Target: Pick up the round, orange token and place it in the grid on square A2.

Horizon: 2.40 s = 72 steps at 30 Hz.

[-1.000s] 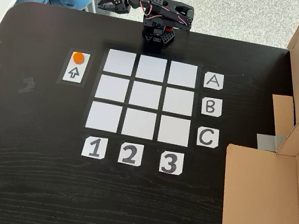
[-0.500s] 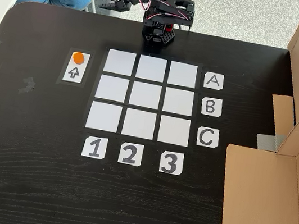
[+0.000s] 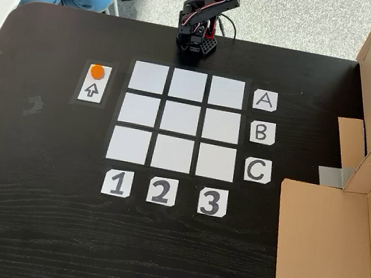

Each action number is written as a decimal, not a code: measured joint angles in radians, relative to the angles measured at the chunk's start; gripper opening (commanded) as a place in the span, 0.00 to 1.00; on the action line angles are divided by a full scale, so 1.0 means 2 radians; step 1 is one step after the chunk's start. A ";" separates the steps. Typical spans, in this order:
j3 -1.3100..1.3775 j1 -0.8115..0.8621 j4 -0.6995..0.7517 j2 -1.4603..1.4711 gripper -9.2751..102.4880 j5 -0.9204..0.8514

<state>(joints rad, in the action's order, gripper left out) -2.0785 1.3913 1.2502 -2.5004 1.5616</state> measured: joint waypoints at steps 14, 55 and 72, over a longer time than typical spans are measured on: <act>0.187 -0.071 0.132 0.205 0.47 0.058; 0.430 -0.223 0.154 0.673 0.54 0.172; 0.505 -0.255 0.153 0.782 0.53 0.190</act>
<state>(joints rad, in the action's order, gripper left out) -1.0677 0.8805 1.5570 -0.9373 1.9420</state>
